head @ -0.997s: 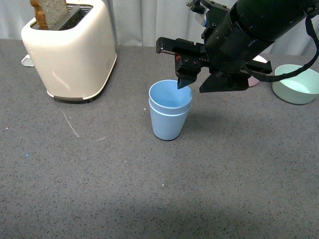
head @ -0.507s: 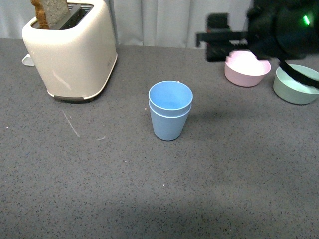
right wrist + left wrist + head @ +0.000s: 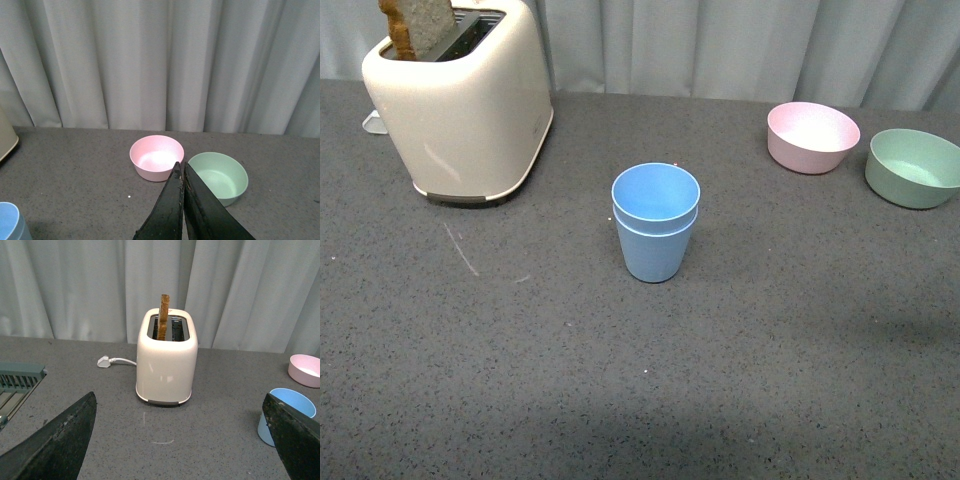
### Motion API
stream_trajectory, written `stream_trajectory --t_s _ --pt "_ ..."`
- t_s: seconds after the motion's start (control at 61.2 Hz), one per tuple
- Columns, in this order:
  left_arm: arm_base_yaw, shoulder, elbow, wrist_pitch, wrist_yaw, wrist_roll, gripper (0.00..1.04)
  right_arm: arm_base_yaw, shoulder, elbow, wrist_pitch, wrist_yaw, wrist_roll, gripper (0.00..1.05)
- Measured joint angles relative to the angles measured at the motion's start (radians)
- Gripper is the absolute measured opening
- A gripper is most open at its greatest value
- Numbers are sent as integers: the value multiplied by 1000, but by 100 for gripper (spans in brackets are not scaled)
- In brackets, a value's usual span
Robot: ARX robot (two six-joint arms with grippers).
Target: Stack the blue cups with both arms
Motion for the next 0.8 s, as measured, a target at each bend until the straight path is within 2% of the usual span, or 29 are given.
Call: stream_trajectory --t_s 0.376,0.441,0.49,0.801 --pt "0 0 0 0 0 0 98 -69 -302 -140 -167 -69 0 1" --pt "0 0 0 0 0 0 98 -117 -362 -156 -211 -134 0 1" --pt "0 0 0 0 0 0 98 -142 -420 -169 -254 -137 0 1" --pt "0 0 0 0 0 0 98 -147 -657 -206 -449 -145 0 1"
